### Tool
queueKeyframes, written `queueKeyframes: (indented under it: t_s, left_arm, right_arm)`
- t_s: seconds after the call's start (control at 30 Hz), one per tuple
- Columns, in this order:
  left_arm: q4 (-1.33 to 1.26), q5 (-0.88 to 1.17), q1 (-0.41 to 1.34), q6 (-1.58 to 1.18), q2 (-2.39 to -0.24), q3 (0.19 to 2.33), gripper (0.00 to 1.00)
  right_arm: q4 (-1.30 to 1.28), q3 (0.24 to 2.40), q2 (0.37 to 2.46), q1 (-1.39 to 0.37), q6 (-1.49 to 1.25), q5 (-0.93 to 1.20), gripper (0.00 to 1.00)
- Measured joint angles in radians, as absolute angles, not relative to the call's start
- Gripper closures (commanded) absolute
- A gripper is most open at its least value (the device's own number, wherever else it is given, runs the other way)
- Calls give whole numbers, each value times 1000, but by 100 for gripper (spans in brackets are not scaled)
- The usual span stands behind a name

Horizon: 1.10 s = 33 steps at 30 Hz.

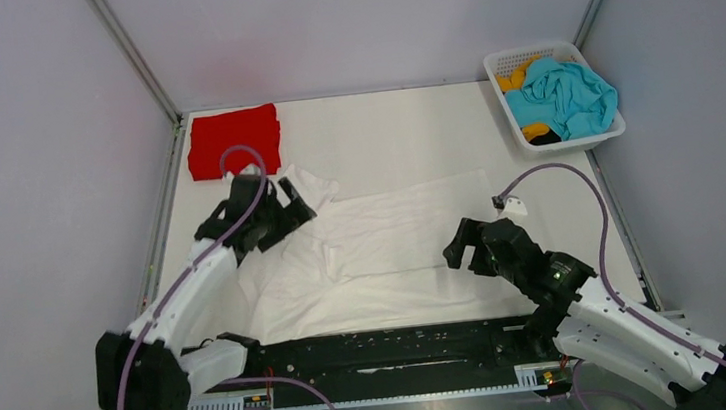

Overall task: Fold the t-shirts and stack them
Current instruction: Fold the flattened tshirt in 1/3 of the way, then grab the side of the flattened tshirt furthest away from the robot with both arms

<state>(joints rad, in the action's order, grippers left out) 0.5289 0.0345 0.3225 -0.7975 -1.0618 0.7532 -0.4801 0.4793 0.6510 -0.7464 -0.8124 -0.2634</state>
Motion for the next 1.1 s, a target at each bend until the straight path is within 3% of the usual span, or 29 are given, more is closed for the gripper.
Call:
queueKeyframes:
  t_s: [0.3, 0.57, 0.8, 1.03, 1.1]
  left_arm:
    - [590, -115, 273, -638, -1769, 1431, 2]
    - [793, -258, 246, -530, -2288, 2035, 12]
    - [903, -319, 240, -481, -2431, 2182, 23]
    - [923, -316, 239, -473, -2486, 2221, 40]
    - [928, -321, 239, -476, -2486, 2222, 50]
  right_arm:
    - [-481, 508, 696, -744, -743, -405, 1]
    - [-481, 508, 757, -721, -703, -430, 0]
    - [-481, 508, 770, -706, -693, -429, 1]
    - [-481, 507, 762, -698, -693, -429, 0]
    - [-481, 505, 749, -695, -693, -429, 1]
